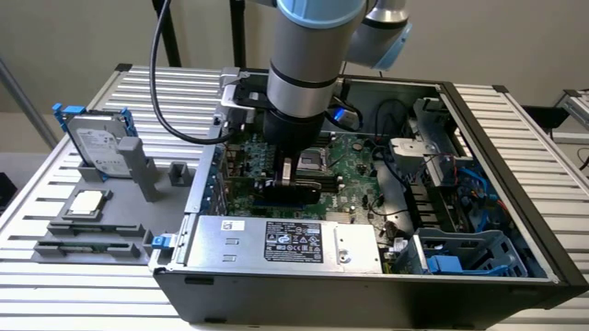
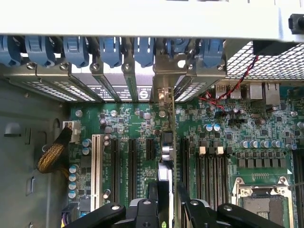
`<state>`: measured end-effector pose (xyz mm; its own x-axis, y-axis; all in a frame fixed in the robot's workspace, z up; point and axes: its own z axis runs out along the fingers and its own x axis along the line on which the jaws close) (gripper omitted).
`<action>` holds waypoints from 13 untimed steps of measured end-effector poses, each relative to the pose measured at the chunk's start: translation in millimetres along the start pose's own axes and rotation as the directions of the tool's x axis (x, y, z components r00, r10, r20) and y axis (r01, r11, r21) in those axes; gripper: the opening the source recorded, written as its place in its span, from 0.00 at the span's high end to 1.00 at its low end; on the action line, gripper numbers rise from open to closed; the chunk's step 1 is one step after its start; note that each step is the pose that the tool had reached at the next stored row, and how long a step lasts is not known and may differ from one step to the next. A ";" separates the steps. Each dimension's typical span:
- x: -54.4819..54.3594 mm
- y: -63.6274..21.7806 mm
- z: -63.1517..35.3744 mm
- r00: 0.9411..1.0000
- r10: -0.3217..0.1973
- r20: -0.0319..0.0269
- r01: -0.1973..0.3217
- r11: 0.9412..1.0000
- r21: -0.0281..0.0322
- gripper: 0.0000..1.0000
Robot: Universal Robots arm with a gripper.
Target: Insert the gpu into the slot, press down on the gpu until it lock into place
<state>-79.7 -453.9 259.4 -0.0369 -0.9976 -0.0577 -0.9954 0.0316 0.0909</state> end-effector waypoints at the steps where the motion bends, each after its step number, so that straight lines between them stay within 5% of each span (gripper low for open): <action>1: 0.0 -0.2 0.1 1.000 0.000 -0.001 0.000 1.000 -0.003 0.74; 3: 0.0 -0.7 0.1 1.000 0.001 -0.002 -0.001 1.000 -0.007 0.74; 13: -0.9 -3.2 0.0 1.000 -0.001 -0.003 0.001 1.000 -0.008 0.74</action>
<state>-76.4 -453.0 259.2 -0.0356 -0.9979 -0.0548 -0.9947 0.0301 0.0983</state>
